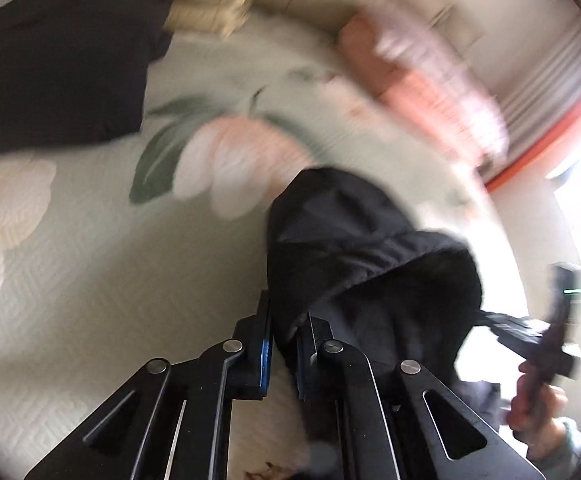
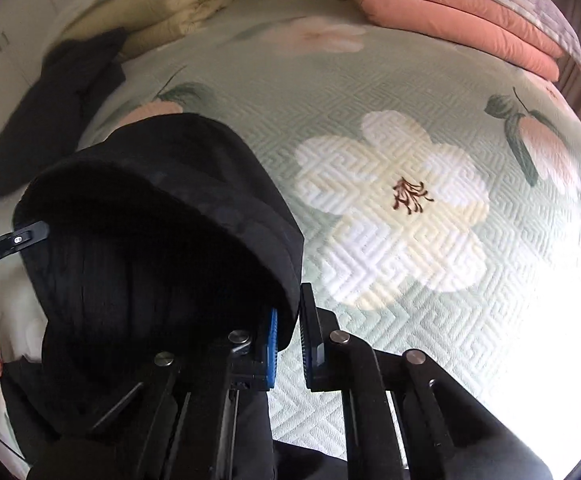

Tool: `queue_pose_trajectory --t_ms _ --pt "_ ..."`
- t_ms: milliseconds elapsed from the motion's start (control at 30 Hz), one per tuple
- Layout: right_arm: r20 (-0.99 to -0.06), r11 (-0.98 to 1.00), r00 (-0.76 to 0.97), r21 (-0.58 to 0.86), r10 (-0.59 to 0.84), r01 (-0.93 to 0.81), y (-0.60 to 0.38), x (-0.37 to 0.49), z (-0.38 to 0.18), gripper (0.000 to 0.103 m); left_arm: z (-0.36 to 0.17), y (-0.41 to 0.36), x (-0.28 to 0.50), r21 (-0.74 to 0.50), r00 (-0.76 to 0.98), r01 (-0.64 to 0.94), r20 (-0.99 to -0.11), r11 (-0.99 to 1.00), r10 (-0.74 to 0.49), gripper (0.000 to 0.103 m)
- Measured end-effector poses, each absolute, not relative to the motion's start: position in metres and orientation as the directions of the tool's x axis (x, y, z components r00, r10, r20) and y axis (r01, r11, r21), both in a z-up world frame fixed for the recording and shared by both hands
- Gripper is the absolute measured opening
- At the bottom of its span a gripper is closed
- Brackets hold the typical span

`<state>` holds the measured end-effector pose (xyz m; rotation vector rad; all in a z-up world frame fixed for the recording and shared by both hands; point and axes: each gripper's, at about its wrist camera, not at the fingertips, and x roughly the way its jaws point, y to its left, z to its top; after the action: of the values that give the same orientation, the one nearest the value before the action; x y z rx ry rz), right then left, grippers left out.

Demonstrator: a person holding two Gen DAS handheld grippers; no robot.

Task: Fold large clothes
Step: 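Grasp the jacket hood with the left tool while the right tool grasps the hood edge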

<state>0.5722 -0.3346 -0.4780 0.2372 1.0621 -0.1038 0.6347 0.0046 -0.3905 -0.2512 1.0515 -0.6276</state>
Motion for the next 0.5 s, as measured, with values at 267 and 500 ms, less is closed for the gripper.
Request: queue_pose_trajectory --t_ms 267,500 --pt "-0.897 0.967 0.435 0.173 0.075 0.189 -0.345 0.557 -0.525 0.011 -0.471 0.041 0.658 -0.669 0.138 0.131 -0.719 0.732 -0.681 0.022" --pt "-0.902 0.975 0.419 0.178 0.108 0.132 -0.363 0.539 -0.493 0.044 -0.432 0.053 0.627 -0.453 0.177 0.301 -0.838 0.839 -0.516 0.058"
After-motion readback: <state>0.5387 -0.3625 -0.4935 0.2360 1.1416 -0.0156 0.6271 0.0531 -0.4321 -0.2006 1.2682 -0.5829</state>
